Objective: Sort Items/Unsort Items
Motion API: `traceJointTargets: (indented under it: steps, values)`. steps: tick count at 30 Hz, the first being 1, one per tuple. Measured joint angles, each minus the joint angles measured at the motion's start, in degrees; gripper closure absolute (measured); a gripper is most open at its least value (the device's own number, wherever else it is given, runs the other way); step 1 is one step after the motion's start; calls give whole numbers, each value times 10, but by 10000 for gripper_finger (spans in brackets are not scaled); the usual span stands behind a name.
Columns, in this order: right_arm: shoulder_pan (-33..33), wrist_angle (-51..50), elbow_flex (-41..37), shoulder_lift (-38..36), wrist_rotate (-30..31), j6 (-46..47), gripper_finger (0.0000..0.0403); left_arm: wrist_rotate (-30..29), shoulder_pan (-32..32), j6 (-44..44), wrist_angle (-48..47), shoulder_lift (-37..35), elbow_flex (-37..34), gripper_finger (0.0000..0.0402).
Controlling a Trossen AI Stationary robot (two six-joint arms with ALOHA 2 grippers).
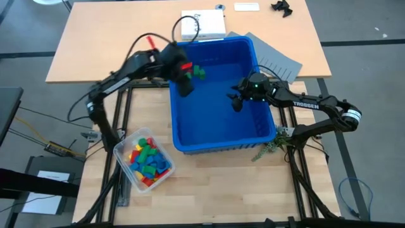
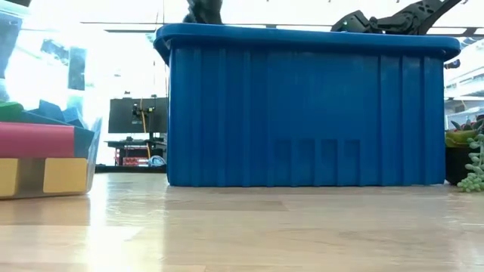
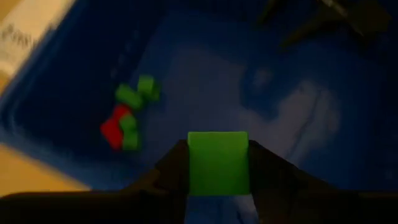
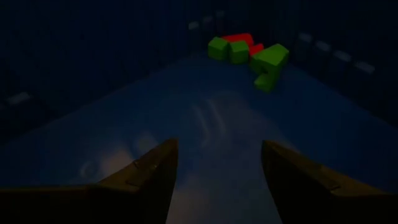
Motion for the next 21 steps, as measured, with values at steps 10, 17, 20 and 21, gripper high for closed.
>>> traceJointTargets:
  steps: [10,17,20,21]
  values:
    - [15,1,0,0,0,0,174,-53,-145,-194,-88,-173,-156,263]
    - [17,1,0,0,-1,-1,174,-58,-302,-388,-83,-296,-329,263]
    - [17,1,0,0,-1,-1,174,-48,-375,-471,-69,-328,-395,263]
    - [17,1,0,0,-1,-1,174,-44,-398,-497,-67,-336,-414,263]
